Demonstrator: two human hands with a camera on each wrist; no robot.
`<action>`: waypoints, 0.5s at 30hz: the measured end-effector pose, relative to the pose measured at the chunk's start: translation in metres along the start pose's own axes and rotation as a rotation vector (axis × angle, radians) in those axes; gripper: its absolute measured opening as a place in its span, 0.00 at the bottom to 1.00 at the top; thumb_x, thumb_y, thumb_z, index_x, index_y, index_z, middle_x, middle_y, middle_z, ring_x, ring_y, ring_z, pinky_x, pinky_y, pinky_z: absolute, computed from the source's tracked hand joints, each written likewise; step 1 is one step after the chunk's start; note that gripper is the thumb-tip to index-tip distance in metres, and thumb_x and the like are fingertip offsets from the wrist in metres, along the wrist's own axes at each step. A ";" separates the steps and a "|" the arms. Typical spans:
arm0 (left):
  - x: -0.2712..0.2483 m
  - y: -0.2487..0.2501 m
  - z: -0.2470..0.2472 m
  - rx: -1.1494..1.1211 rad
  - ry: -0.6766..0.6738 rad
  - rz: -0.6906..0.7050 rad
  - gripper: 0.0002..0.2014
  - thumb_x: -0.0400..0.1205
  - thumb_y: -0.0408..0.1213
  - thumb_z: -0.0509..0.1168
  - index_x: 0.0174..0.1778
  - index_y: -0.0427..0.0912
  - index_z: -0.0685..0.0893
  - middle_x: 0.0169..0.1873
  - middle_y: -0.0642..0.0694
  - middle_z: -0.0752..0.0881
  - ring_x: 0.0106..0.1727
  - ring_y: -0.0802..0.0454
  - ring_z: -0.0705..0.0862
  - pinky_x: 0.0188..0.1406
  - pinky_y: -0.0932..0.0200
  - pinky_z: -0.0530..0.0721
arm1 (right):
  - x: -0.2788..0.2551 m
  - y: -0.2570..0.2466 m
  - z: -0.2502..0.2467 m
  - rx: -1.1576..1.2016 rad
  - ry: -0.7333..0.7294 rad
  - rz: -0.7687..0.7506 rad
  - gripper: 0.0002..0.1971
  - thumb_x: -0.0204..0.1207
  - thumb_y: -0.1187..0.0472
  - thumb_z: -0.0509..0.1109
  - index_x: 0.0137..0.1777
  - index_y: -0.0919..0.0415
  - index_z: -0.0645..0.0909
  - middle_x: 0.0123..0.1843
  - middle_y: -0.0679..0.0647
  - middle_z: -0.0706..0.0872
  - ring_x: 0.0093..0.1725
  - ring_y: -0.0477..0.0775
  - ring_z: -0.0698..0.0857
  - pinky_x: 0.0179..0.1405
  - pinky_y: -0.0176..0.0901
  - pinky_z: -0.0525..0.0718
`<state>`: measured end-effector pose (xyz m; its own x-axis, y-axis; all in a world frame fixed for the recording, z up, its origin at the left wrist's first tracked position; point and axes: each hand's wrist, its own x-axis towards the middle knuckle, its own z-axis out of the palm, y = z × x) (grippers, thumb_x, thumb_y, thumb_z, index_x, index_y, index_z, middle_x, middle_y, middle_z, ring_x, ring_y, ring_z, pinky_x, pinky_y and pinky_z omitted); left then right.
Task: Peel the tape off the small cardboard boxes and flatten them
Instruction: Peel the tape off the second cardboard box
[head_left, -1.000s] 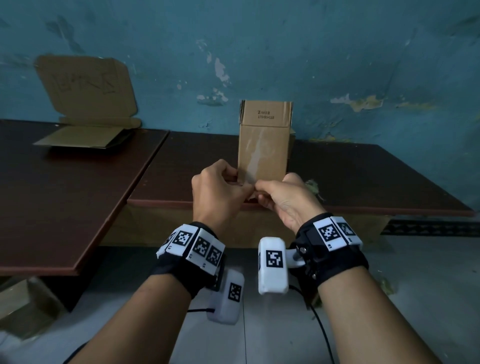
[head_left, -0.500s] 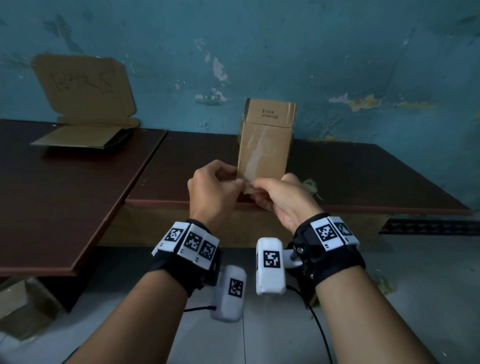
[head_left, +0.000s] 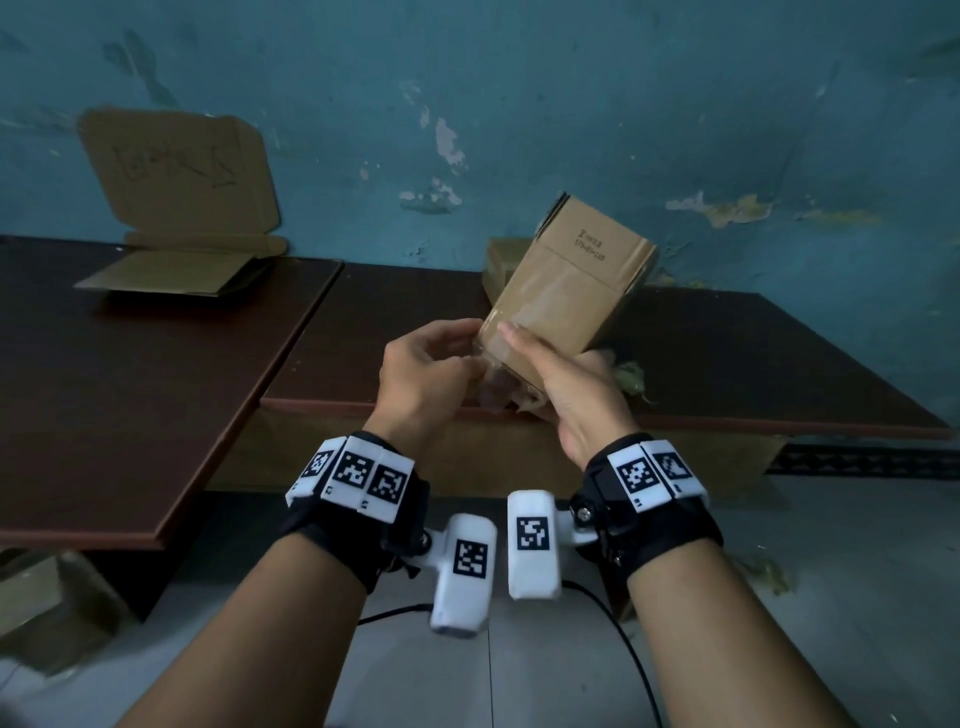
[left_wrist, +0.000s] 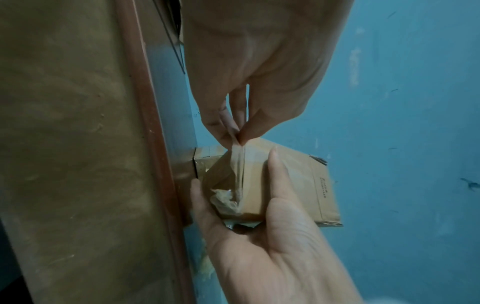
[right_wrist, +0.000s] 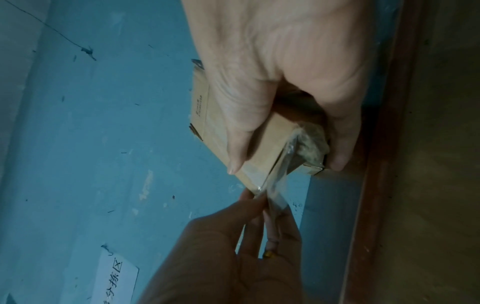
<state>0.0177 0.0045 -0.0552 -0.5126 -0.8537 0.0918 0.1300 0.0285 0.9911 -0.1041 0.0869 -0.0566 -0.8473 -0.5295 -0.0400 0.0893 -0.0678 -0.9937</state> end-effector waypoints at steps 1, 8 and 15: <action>-0.001 0.000 0.000 -0.031 -0.019 -0.013 0.17 0.82 0.19 0.74 0.62 0.41 0.93 0.51 0.44 0.96 0.51 0.42 0.97 0.52 0.43 0.96 | -0.003 -0.002 0.002 0.030 -0.001 -0.012 0.52 0.52 0.40 0.96 0.71 0.57 0.72 0.61 0.55 0.93 0.61 0.56 0.93 0.64 0.61 0.93; -0.002 0.007 -0.002 -0.231 -0.098 -0.121 0.18 0.83 0.15 0.70 0.62 0.37 0.92 0.52 0.41 0.97 0.45 0.46 0.96 0.39 0.55 0.95 | -0.005 -0.003 0.001 0.172 -0.032 -0.037 0.39 0.66 0.52 0.92 0.68 0.42 0.68 0.65 0.52 0.92 0.66 0.55 0.92 0.64 0.67 0.92; 0.004 0.006 -0.003 -0.328 -0.145 -0.117 0.19 0.83 0.12 0.67 0.63 0.34 0.92 0.55 0.37 0.96 0.50 0.45 0.95 0.54 0.55 0.94 | 0.006 0.006 0.006 0.156 0.015 -0.009 0.74 0.39 0.28 0.94 0.87 0.50 0.66 0.67 0.48 0.93 0.67 0.56 0.92 0.70 0.71 0.88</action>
<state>0.0192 0.0000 -0.0493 -0.6517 -0.7583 0.0156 0.3165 -0.2533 0.9141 -0.1058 0.0779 -0.0621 -0.8559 -0.5160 -0.0337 0.1607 -0.2035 -0.9658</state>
